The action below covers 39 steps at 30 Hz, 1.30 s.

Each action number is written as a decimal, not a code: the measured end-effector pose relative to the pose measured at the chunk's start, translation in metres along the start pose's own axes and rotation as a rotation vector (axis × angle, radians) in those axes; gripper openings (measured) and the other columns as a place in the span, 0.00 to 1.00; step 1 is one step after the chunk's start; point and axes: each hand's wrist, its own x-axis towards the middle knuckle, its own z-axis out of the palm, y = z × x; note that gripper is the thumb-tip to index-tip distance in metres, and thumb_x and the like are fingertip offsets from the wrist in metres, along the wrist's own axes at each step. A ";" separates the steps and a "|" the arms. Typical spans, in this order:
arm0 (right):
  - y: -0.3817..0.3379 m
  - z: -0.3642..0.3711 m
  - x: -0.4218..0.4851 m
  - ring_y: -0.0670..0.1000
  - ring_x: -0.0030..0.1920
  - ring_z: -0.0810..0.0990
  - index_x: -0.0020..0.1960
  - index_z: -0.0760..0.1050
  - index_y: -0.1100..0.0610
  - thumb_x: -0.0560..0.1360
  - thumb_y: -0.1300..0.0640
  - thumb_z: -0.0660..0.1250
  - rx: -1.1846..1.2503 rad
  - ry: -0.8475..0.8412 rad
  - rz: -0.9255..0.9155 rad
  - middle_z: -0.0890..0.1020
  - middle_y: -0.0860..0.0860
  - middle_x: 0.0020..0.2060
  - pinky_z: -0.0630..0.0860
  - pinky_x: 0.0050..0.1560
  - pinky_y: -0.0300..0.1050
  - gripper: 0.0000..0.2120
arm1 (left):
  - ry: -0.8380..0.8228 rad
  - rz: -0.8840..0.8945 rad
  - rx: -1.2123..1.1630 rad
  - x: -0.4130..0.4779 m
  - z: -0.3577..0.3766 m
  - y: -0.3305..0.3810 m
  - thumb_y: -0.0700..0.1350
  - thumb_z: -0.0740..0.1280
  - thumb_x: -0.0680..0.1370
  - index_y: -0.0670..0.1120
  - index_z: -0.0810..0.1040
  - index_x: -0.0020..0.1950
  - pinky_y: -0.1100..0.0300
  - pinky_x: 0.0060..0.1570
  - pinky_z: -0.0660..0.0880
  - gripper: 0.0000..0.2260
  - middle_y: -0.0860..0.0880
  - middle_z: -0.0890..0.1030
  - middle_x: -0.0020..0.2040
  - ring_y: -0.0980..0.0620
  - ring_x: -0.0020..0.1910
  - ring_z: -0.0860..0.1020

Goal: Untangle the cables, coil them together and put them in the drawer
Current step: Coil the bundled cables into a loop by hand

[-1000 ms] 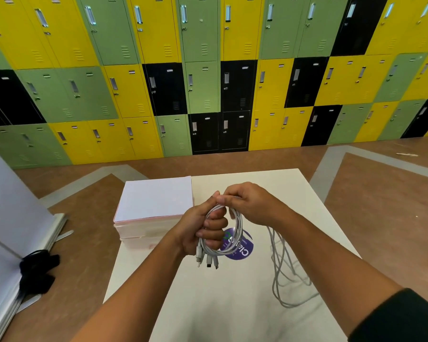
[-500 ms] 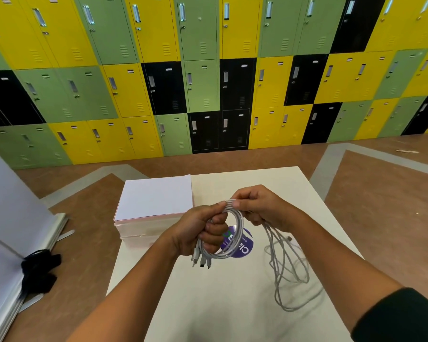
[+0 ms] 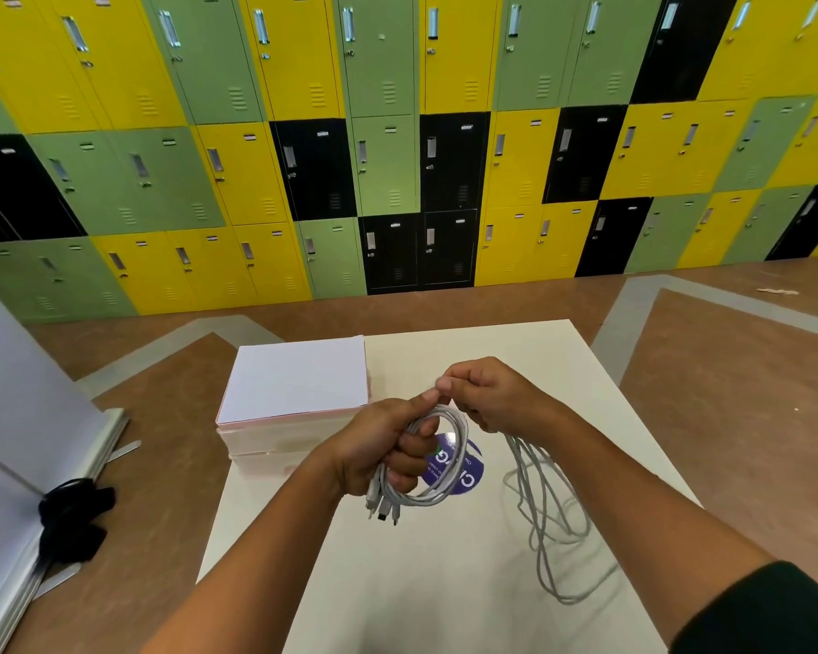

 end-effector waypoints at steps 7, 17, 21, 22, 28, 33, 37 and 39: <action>0.004 0.013 -0.002 0.47 0.24 0.63 0.44 0.77 0.60 0.84 0.46 0.57 0.146 0.018 0.042 0.68 0.49 0.24 0.63 0.25 0.39 0.21 | 0.077 0.146 0.057 0.000 -0.001 0.013 0.57 0.57 0.82 0.47 0.64 0.34 0.65 0.25 0.52 0.20 0.51 0.57 0.27 0.56 0.22 0.53; 0.042 0.033 -0.010 0.48 0.28 0.69 0.43 0.72 0.58 0.85 0.51 0.55 0.186 0.098 0.117 0.72 0.49 0.27 0.71 0.31 0.42 0.16 | 0.346 0.356 0.011 0.006 -0.007 0.022 0.56 0.57 0.83 0.49 0.63 0.34 0.65 0.26 0.54 0.20 0.51 0.56 0.28 0.55 0.24 0.54; 0.039 0.034 -0.007 0.46 0.27 0.67 0.42 0.73 0.58 0.85 0.52 0.56 0.169 0.242 0.063 0.70 0.47 0.25 0.66 0.28 0.41 0.16 | 0.408 0.386 0.049 0.007 -0.005 0.026 0.55 0.58 0.84 0.49 0.63 0.35 0.64 0.26 0.55 0.19 0.51 0.57 0.29 0.54 0.25 0.54; 0.038 0.034 -0.006 0.45 0.26 0.67 0.43 0.73 0.58 0.85 0.52 0.55 0.157 0.241 0.051 0.71 0.47 0.25 0.67 0.28 0.40 0.16 | 0.403 0.393 0.032 0.007 -0.004 0.027 0.55 0.57 0.84 0.49 0.63 0.35 0.64 0.26 0.54 0.19 0.51 0.57 0.29 0.55 0.25 0.54; 0.044 0.043 -0.007 0.50 0.28 0.73 0.44 0.72 0.53 0.84 0.50 0.54 0.145 0.195 0.042 0.76 0.50 0.28 0.72 0.33 0.45 0.14 | 0.412 0.423 0.006 0.007 0.004 0.033 0.55 0.57 0.84 0.49 0.63 0.35 0.62 0.28 0.52 0.19 0.51 0.57 0.28 0.54 0.25 0.53; 0.047 0.055 -0.012 0.57 0.31 0.73 0.48 0.72 0.56 0.85 0.55 0.54 0.147 0.177 0.102 0.76 0.53 0.31 0.73 0.37 0.50 0.11 | 0.469 0.465 -0.015 0.009 0.003 0.036 0.55 0.57 0.84 0.48 0.64 0.34 0.64 0.26 0.54 0.20 0.51 0.57 0.28 0.54 0.25 0.54; 0.047 0.057 -0.016 0.55 0.27 0.71 0.45 0.71 0.57 0.83 0.58 0.57 0.180 0.138 0.150 0.74 0.57 0.30 0.71 0.31 0.47 0.10 | 0.593 0.527 -0.028 0.010 0.001 0.038 0.54 0.58 0.84 0.48 0.64 0.35 0.63 0.26 0.55 0.20 0.51 0.58 0.27 0.54 0.25 0.55; 0.049 0.058 -0.021 0.53 0.26 0.72 0.43 0.71 0.58 0.83 0.56 0.58 0.180 0.132 0.174 0.73 0.56 0.28 0.72 0.30 0.47 0.12 | 0.659 0.564 -0.040 0.010 -0.001 0.042 0.54 0.58 0.84 0.48 0.64 0.35 0.62 0.27 0.55 0.19 0.51 0.59 0.27 0.54 0.24 0.56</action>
